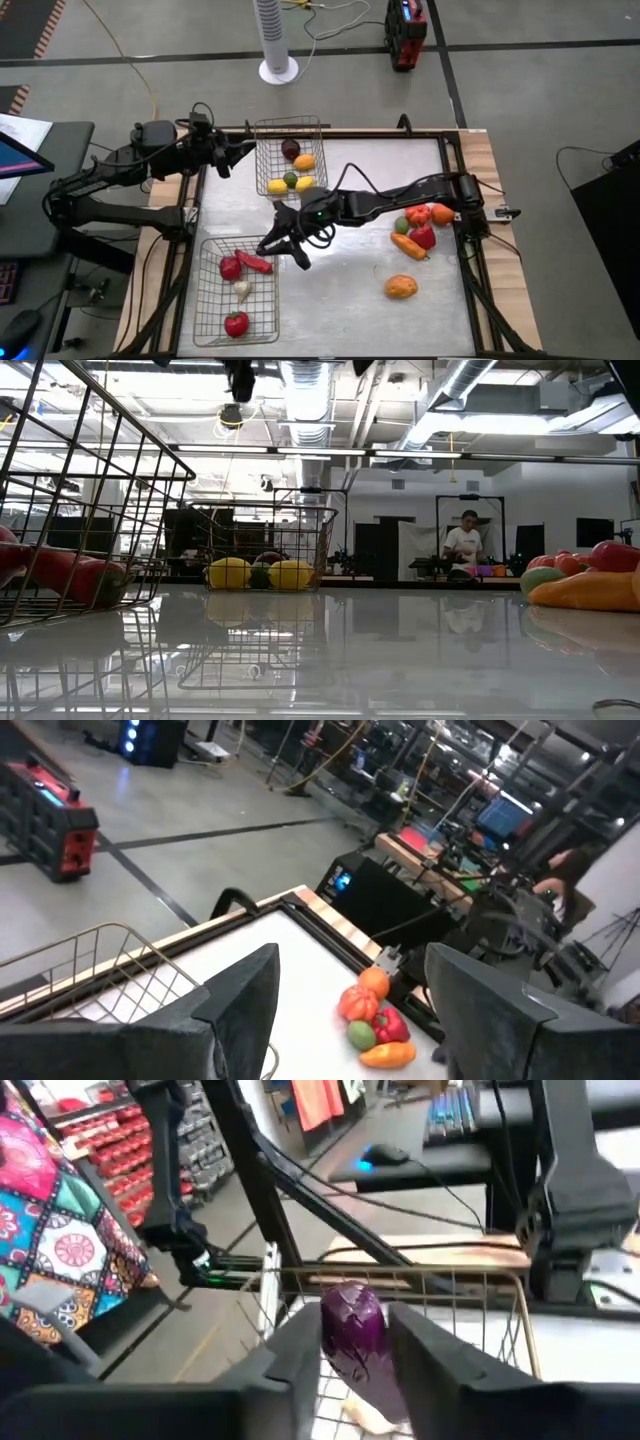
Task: Sort produce into baskets
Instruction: Put the purple eggplant into the bottom wire basket, then put the yellow pepper into the bottom wire basket
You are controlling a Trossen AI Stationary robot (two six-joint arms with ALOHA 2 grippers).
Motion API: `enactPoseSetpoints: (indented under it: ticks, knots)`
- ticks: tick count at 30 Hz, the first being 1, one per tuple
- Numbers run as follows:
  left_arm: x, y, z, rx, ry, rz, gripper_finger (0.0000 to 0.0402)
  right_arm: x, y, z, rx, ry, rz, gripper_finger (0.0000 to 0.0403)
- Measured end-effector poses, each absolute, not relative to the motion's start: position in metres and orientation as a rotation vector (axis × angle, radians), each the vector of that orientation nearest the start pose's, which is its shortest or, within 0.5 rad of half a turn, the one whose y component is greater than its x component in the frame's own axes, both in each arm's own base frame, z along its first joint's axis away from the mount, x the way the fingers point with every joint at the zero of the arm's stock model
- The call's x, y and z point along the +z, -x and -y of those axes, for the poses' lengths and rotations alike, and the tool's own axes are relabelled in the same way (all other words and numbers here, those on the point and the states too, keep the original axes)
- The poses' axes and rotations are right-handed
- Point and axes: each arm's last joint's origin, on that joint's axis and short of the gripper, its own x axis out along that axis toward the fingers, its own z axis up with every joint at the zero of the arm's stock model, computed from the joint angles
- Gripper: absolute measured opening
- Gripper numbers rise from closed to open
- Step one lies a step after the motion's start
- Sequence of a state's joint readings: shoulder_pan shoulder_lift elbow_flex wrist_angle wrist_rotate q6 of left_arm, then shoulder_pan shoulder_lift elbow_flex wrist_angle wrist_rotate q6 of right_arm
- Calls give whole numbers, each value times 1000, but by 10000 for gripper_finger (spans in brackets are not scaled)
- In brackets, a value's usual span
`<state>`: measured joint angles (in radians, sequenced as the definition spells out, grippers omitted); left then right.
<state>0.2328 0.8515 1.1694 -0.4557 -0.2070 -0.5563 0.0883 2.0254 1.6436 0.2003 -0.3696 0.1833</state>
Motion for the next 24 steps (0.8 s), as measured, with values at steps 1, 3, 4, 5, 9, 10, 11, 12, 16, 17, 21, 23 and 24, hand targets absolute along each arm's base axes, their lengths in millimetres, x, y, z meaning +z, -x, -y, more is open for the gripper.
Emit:
enactPoseSetpoints:
  ticks: [1, 3, 4, 5, 9, 10, 11, 12, 16, 17, 21, 23, 24]
  knots:
    - [422, -150, -42, 471, 555, -10, 238, 284, -477, -53, 438, -207, -235, 171]
    - [422, -150, -42, 475, 561, -9, 238, 279, -478, -52, 436, -213, -271, 206]
    - [422, -150, -42, 476, 561, -9, 238, 278, -477, -52, 435, -214, -277, 223]
    - [422, -150, -42, 476, 561, -9, 238, 278, -477, -52, 434, -210, -278, 238]
    - [421, -150, -41, 464, 535, -27, 238, 279, -477, -48, 432, -211, -287, 278]
    - [421, -150, -41, 460, 523, -36, 238, 278, -477, -46, 427, -213, -295, 283]
    - [420, -150, -41, 462, 517, -44, 238, 279, -476, -44, 421, -215, -305, 285]
    - [419, -150, -41, 464, 514, -55, 238, 279, -475, -43, 413, -216, -315, 286]
    - [415, -149, -41, 474, 486, -109, 238, 276, -465, -34, 377, -239, -458, 286]
    - [413, -148, -41, 477, 470, -129, 238, 274, -462, -31, 364, -248, -511, 286]
    - [407, -147, -41, 487, 421, -213, 238, 264, -435, -20, 305, -292, -826, 286]
    - [404, -146, -40, 487, 388, -249, 238, 258, -417, -17, 273, -289, -1015, 286]
    - [403, -146, -40, 486, 367, -262, 238, 254, -410, -16, 252, -286, -1091, 286]
